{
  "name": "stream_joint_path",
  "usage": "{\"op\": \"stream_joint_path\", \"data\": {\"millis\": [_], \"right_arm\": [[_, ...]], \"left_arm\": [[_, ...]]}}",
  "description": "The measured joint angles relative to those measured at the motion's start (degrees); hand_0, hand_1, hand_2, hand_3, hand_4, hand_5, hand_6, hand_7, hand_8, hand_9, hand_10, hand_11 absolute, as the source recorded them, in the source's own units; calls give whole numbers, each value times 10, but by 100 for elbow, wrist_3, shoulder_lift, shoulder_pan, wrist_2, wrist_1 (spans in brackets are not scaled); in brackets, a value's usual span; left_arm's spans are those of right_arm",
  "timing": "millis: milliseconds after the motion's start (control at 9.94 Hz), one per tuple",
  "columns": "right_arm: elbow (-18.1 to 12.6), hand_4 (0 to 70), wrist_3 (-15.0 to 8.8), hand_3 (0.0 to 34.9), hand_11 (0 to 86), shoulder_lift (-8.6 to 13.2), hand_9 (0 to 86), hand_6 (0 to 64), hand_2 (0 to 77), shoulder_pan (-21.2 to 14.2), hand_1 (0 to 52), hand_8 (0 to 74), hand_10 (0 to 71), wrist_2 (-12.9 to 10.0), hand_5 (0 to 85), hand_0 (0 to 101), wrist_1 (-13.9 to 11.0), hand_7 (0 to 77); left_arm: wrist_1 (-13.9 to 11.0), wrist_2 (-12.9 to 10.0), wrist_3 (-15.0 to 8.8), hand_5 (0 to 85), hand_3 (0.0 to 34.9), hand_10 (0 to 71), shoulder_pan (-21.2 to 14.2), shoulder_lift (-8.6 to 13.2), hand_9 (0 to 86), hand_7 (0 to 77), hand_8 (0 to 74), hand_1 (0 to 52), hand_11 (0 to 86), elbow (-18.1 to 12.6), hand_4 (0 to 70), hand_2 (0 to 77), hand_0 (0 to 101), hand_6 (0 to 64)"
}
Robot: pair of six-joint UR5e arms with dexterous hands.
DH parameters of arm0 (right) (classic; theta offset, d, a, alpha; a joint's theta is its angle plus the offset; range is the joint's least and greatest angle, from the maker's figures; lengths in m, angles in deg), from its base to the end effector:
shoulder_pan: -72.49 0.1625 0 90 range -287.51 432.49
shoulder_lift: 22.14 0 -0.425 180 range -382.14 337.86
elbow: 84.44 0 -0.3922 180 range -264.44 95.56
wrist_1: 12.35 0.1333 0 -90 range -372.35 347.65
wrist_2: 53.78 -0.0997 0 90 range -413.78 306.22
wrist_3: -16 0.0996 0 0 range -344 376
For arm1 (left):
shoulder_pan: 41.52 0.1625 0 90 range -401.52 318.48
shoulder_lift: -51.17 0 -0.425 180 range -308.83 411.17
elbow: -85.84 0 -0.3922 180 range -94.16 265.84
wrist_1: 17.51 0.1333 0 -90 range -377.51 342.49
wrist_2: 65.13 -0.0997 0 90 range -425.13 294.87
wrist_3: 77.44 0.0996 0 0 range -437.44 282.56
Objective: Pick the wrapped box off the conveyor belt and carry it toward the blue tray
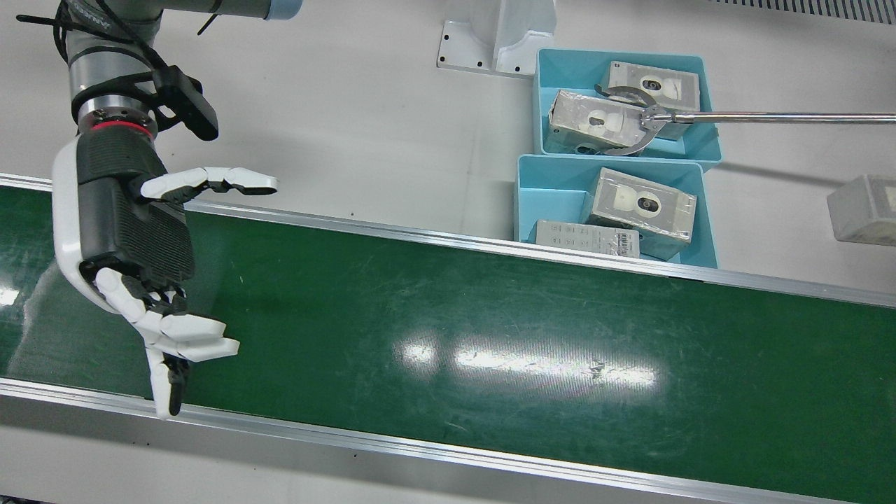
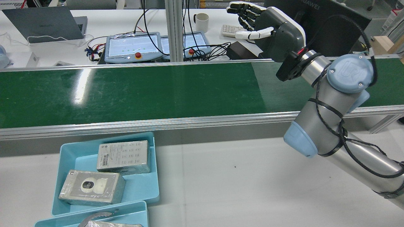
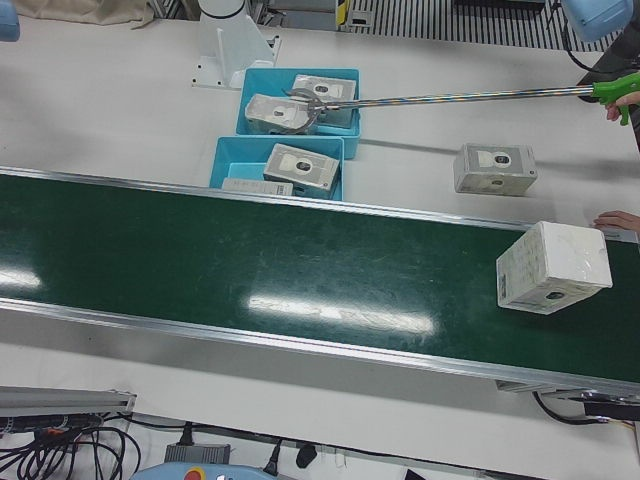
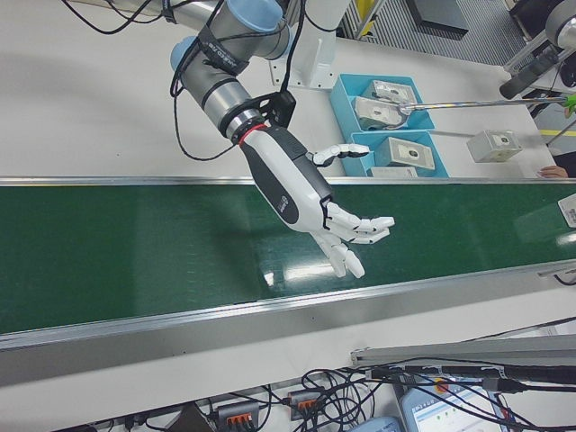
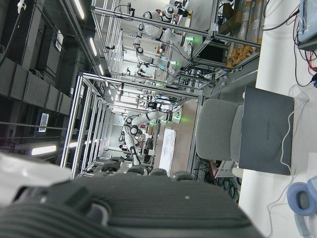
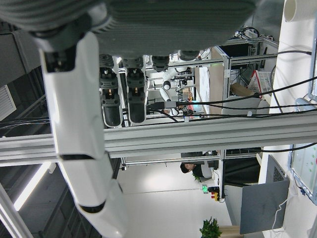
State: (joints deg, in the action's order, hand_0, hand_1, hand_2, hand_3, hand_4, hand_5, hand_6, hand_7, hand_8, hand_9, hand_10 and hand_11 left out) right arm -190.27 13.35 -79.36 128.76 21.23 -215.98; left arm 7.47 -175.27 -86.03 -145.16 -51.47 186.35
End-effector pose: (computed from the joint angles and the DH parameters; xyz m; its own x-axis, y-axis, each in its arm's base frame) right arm -0.2113 -0.6029 0.2753 -0.9434 0.3248 -0.0672 0.1911 0.3666 -0.9105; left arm -0.2245 -0.5052 0.5256 -0.9813 -0.1071 0.1602 -0.1558 -0.0476 -0.9866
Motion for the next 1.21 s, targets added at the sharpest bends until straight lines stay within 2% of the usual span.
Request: {"op": "stream_joint_path", "data": {"millis": [101, 201, 302, 402, 503, 604, 905, 1006, 1207], "right_arm": [[-208, 224, 4, 28, 16, 0, 49, 71, 191, 86, 202, 5, 0, 68, 235, 523, -111, 262], [-340, 213, 7, 63, 16, 5, 49, 87, 202, 113, 202, 5, 0, 115, 240, 524, -219, 273], [-456, 213, 6, 88, 16, 2, 54, 98, 229, 92, 251, 5, 0, 147, 262, 540, -293, 295], [-530, 202, 4, 116, 16, -2, 54, 98, 240, 57, 251, 5, 0, 162, 256, 553, -332, 295], [-575, 191, -4, 111, 16, -8, 49, 71, 245, 41, 245, 5, 0, 167, 256, 557, -354, 278], [-602, 196, -19, 112, 16, -43, 49, 93, 256, 68, 229, 5, 0, 173, 267, 547, -362, 295], [-566, 213, -67, 102, 16, -305, 65, 93, 240, 195, 224, 5, 0, 166, 267, 546, -338, 300], [-578, 213, -73, 72, 16, -350, 65, 98, 175, 255, 185, 5, 0, 167, 240, 516, -335, 289], [-599, 213, -72, 59, 16, -397, 65, 98, 175, 338, 185, 5, 0, 170, 240, 515, -335, 289]], "left_arm": [[0, 0, 0, 5, 0, 5, 0, 0, 0, 5, 5, 0, 5, 0, 0, 11, 0, 0], [0, 0, 0, 5, 0, 5, 0, 0, 0, 5, 5, 0, 0, 0, 0, 5, 0, 0], [0, 0, 0, 5, 0, 5, 0, 0, 0, 5, 5, 0, 0, 0, 0, 11, 0, 0], [0, 0, 0, 5, 0, 5, 0, 0, 0, 5, 5, 0, 0, 0, 0, 11, 0, 0], [0, 0, 0, 5, 0, 5, 0, 0, 0, 5, 5, 0, 0, 0, 0, 5, 0, 0], [0, 0, 0, 11, 0, 5, 0, 0, 0, 5, 5, 0, 0, 0, 0, 11, 0, 0], [0, 0, 0, 11, 0, 5, 0, 0, 0, 5, 5, 0, 0, 0, 0, 5, 0, 0], [0, 0, 0, 11, 0, 5, 0, 0, 0, 5, 5, 0, 0, 0, 0, 5, 0, 0], [0, 0, 0, 5, 0, 0, 0, 0, 0, 5, 5, 0, 5, 0, 0, 5, 0, 0]]}}
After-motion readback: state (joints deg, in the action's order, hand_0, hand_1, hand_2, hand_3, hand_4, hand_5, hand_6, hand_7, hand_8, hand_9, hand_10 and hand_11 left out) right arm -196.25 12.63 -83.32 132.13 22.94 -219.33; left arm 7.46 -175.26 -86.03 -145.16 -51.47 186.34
